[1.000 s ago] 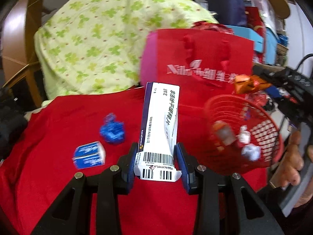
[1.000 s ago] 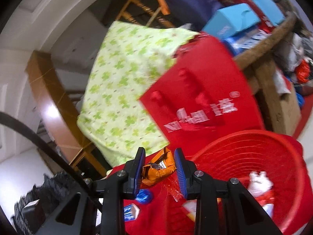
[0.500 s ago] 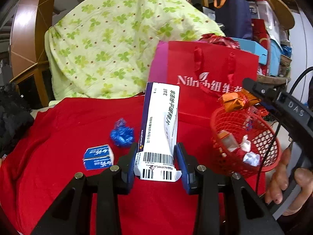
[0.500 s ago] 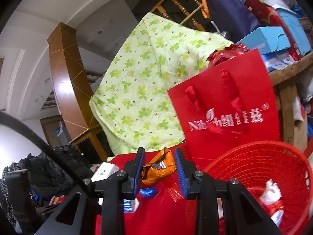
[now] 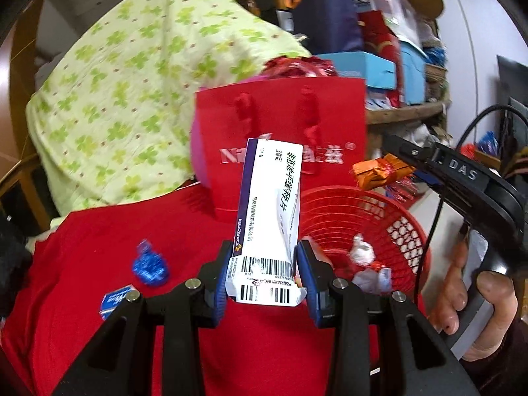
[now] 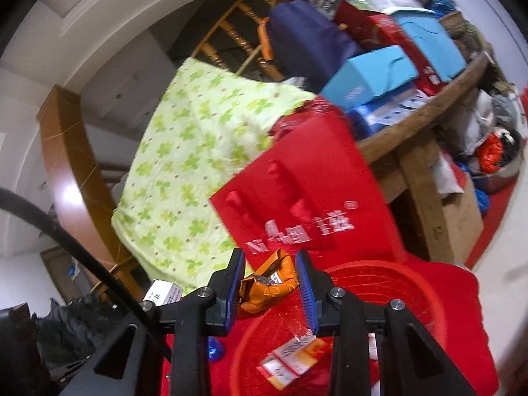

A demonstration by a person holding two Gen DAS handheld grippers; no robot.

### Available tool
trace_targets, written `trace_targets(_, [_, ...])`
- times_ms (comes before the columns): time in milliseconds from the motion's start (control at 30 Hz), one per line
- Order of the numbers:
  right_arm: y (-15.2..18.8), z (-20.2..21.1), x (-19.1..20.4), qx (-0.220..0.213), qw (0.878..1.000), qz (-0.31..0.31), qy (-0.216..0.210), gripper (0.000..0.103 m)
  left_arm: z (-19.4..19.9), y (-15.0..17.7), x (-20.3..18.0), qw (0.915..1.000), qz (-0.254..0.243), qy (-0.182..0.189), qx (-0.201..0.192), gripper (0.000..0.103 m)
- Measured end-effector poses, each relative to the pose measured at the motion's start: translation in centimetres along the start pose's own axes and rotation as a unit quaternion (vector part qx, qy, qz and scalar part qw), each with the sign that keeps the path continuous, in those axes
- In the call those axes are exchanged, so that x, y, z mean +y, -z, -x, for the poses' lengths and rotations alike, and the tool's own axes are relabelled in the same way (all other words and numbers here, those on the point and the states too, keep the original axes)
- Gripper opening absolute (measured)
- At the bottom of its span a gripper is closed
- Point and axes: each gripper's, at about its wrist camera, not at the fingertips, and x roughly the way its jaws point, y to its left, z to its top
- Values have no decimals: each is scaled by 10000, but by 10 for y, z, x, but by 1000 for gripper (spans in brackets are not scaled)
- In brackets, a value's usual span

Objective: Collect trash
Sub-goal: 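Carry the white packet and orange wrapper over the red basket, then open both grippers over the basket to drop packet and wrapper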

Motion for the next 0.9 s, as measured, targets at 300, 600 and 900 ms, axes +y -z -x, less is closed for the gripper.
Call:
trace_targets(300, [-9, 5, -45, 195, 9985, -303, 403, 35, -23, -3, -37, 9971, -162, 686, 297, 42])
trace_targets(600, [-9, 1, -62, 410, 9955, -762, 390, 66, -47, 10, -32, 9906, 298, 1110, 741, 59])
trace_targets(900, [-4, -1, -26, 230, 9988, -436, 51, 66, -32, 30, 0, 9951, 370, 616, 674, 62])
